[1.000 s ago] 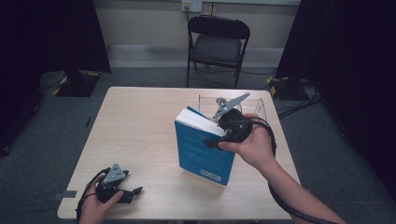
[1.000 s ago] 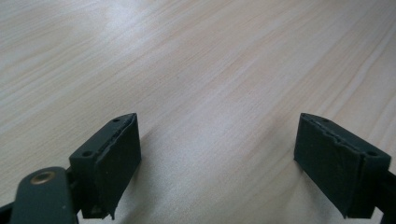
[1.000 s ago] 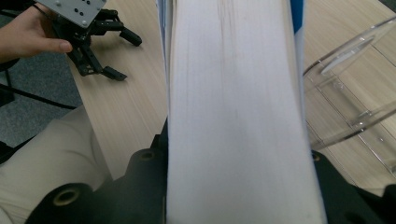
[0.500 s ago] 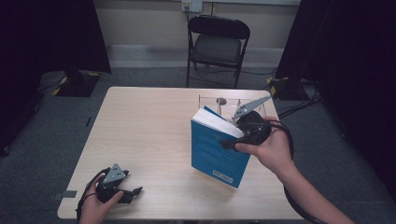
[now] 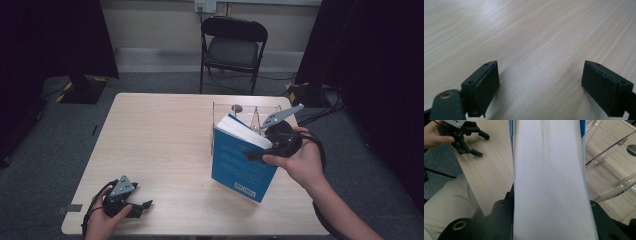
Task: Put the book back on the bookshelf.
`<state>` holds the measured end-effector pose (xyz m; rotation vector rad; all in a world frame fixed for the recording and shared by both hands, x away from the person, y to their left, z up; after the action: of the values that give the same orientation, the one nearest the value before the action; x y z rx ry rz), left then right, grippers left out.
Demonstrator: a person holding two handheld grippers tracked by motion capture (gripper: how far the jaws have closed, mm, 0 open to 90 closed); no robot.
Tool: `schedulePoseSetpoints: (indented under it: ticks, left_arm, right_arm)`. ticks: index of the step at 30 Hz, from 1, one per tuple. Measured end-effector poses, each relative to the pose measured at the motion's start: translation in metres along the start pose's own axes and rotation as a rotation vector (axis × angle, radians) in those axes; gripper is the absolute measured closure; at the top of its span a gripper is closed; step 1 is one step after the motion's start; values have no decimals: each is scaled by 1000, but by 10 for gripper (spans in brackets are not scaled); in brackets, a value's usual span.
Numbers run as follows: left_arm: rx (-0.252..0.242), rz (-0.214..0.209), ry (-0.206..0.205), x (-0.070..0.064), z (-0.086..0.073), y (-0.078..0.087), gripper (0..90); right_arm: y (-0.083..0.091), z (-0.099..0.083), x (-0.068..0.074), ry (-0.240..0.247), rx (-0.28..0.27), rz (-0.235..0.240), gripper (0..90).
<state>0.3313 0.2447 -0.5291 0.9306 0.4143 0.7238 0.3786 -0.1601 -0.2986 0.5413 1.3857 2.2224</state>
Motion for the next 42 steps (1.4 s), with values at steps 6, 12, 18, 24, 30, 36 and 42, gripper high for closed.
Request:
schedulePoseSetpoints:
  ticks: [6, 12, 18, 24, 30, 36, 42]
  left_arm:
    - [6, 2, -6, 0, 0, 0, 144]
    - [6, 2, -6, 0, 0, 0, 143]
    - [6, 2, -6, 0, 0, 0, 143]
    - [6, 2, -5, 0, 0, 0, 143]
    - [6, 2, -6, 0, 0, 0, 143]
    - [6, 2, -6, 0, 0, 0, 143]
    - [5, 2, -5, 0, 0, 0, 143]
  right_arm:
    - [3, -8, -4, 6, 8, -8, 619]
    - [5, -15, -9, 3, 7, -20, 619]
    - [9, -22, -16, -28, 2, -26, 619]
    - [12, -30, -22, -45, 4, -36, 619]
    - [15, -39, -27, -74, -4, -42, 619]
    - [18, -46, -30, -84, -1, -50, 619]
    - [20, -53, -34, -108, -5, -60, 619]
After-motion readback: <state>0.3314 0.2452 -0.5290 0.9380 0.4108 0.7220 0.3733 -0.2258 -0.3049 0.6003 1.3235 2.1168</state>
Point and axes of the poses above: each handheld gripper's, and its own axes: y roughly backward along the jaws, z roughly out of its top, x roughly to its left, the point moved 4 cm from there along -y, roughly forward along the jaws, and after that the axes turned 15 degrees about x, right-handed, at the moved point
